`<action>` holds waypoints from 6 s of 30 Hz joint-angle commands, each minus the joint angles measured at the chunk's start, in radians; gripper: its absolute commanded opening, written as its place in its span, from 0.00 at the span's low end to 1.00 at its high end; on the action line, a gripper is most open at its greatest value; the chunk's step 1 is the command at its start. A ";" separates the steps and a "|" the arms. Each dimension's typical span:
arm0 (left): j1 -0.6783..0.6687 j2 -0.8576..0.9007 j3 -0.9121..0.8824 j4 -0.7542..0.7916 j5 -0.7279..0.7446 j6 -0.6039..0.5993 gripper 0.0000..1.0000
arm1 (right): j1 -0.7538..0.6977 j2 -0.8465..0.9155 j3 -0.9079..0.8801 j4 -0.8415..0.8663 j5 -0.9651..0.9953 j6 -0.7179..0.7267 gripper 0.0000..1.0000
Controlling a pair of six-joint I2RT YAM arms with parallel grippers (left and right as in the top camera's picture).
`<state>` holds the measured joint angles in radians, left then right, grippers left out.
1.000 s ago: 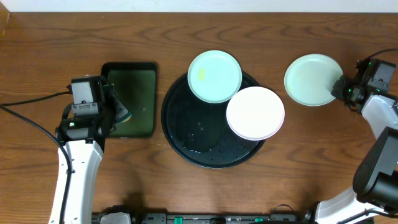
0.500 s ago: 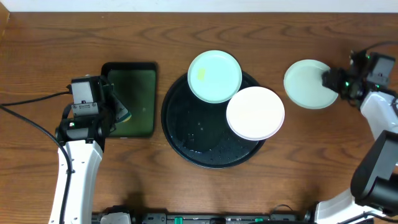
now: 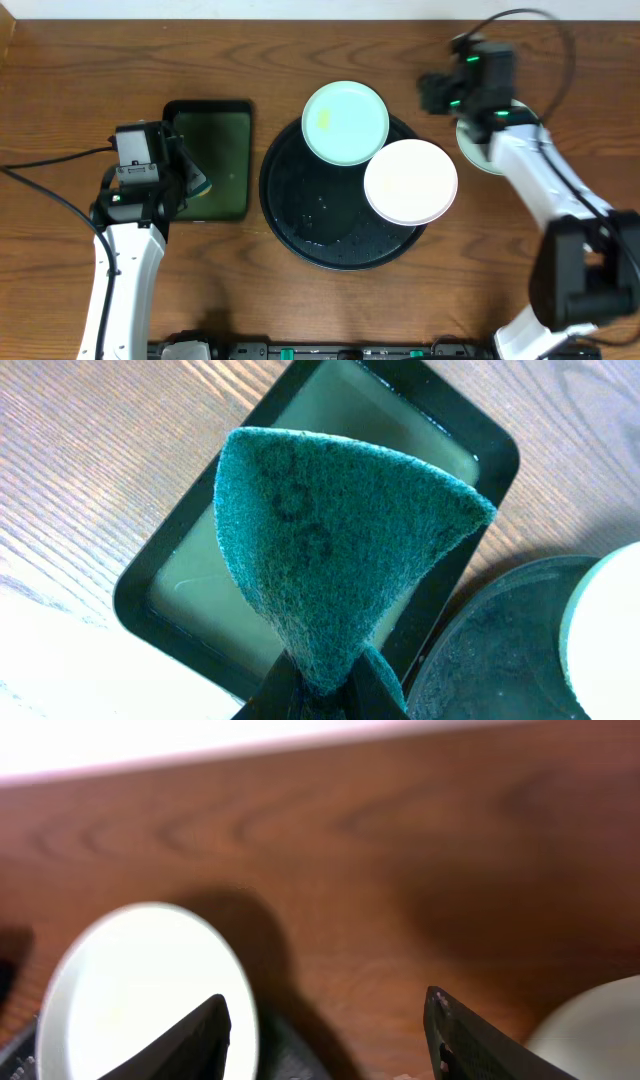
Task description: Clean dirty plates on tray and stack at the side
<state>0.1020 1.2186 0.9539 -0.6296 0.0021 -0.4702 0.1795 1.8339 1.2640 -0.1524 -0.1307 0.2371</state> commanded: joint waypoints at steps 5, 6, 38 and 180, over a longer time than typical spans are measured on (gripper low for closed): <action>0.004 0.044 -0.010 0.002 0.006 0.014 0.07 | 0.126 0.186 0.003 0.078 0.142 0.080 0.59; 0.004 0.049 -0.010 0.002 0.006 0.014 0.07 | 0.136 0.200 0.003 0.090 0.142 0.080 0.59; 0.004 0.055 -0.010 0.008 0.006 0.014 0.08 | 0.238 0.212 0.028 0.105 0.096 0.080 0.01; -0.537 0.588 -0.008 0.274 0.087 -0.186 0.07 | 0.372 0.181 0.067 -0.395 0.029 -0.018 0.01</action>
<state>-0.4393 1.7515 0.9550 -0.3477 0.2043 -0.6544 0.5594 2.0121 1.3266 -0.5430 -0.1211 0.2405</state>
